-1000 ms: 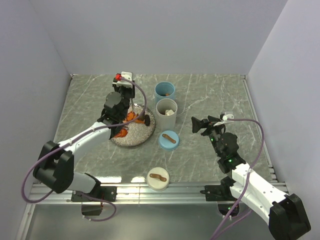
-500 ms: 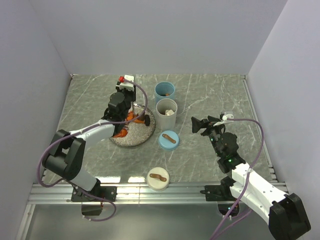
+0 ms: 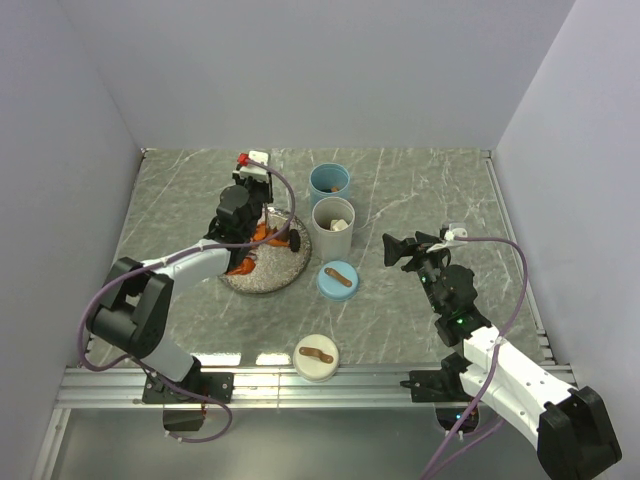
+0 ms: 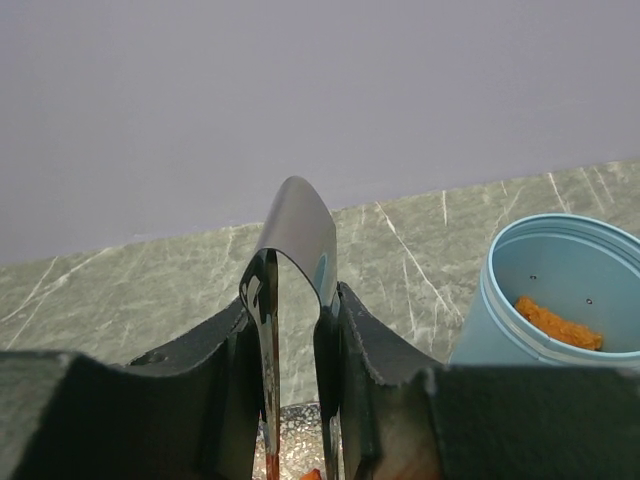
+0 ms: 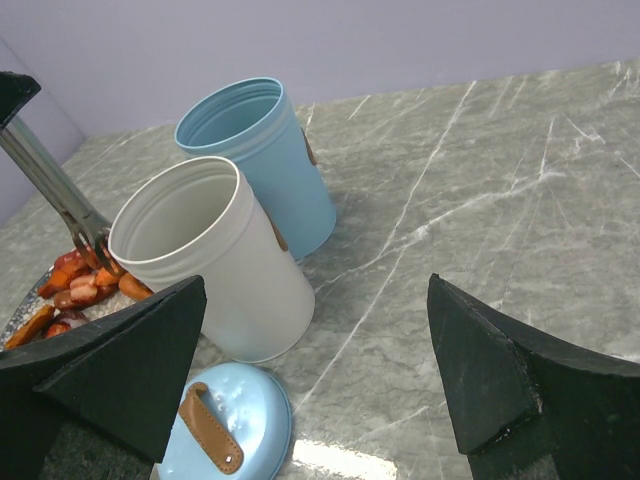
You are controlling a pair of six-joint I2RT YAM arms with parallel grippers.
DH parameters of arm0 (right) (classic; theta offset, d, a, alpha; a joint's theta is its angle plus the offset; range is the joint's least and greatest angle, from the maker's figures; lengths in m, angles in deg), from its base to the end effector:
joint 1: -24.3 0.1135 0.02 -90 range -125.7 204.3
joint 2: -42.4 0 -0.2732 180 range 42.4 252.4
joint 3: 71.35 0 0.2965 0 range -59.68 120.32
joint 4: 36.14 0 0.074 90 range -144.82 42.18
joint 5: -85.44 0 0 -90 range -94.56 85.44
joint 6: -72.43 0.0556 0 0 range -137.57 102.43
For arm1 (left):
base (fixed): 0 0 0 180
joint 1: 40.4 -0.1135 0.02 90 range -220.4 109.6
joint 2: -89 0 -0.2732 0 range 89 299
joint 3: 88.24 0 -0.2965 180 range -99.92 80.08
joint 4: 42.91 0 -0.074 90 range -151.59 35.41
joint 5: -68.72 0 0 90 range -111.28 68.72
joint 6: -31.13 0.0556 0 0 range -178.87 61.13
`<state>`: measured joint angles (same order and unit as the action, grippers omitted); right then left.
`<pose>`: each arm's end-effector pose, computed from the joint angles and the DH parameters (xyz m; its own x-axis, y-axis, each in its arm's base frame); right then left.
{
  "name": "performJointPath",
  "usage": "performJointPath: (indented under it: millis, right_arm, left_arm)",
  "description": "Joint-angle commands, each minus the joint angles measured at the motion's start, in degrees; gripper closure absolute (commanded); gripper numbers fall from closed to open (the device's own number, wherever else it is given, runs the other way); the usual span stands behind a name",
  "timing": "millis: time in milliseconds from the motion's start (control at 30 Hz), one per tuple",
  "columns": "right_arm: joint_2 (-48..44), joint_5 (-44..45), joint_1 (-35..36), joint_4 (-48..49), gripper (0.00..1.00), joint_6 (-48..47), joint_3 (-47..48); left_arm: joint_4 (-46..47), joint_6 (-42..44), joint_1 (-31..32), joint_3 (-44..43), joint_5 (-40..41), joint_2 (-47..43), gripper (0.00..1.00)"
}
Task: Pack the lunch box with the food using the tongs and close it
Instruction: Pick up the food using the clamp, then place the food into the lunch box
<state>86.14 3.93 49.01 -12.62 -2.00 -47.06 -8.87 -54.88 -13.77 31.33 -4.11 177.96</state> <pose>0.2132 0.0890 0.2128 -0.0130 0.2863 -0.9581 -0.2867 0.9168 0.2778 0.3668 -0.1655 0.2572 0.0971 0.0257 -0.9949 0.1592 0.9864 0.0410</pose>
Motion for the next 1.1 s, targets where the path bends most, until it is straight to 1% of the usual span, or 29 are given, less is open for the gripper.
performJointPath:
  millis: [0, 233, 367, 533, 567, 733, 833, 1033, 1067]
  right_arm:
    - [-0.1, 0.2, -0.4, 2.1, 0.02, -0.3, 1.3]
    - [-0.3, 0.3, -0.4, 2.1, 0.02, -0.2, 1.2]
    - [-0.3, 0.2, -0.5, 2.0, 0.02, -0.3, 1.3]
    - [-0.3, 0.2, -0.4, 2.0, 0.02, -0.2, 1.2]
    - [-0.3, 0.2, -0.4, 2.0, 0.02, -0.2, 1.3]
    - [-0.6, 0.2, -0.5, 2.0, 0.02, -0.2, 1.1]
    - [-0.6, 0.2, -0.4, 2.0, 0.02, -0.2, 1.2]
    - [-0.1, 0.2, -0.4, 2.1, 0.02, -0.3, 1.3]
    - [0.0, 0.3, -0.4, 2.1, 0.02, -0.3, 1.3]
  left_arm:
    - [-0.4, -2.0, -0.1, 0.8, -1.7, -2.9, 0.84]
    - [-2.8, -2.6, -0.1, -0.6, -2.0, -8.5, 0.86]
    - [-5.8, -2.6, -0.1, -3.9, -2.6, -9.7, 0.87]
    - [-6.7, -2.9, 0.7, -7.0, -4.3, -10.5, 0.87]
    - [-7.1, -2.8, 1.2, -8.7, -4.4, -10.4, 0.87]
    - [-8.5, -3.0, 2.8, -15.7, -5.8, -7.4, 0.86]
    - [-8.8, -2.7, 3.9, -22.4, -6.1, -4.1, 0.85]
    - [-9.1, -3.6, 5.7, -30.1, -10.0, 0.9, 0.84]
    - [-10.2, -3.6, 6.2, -32.7, -10.9, 2.6, 0.84]
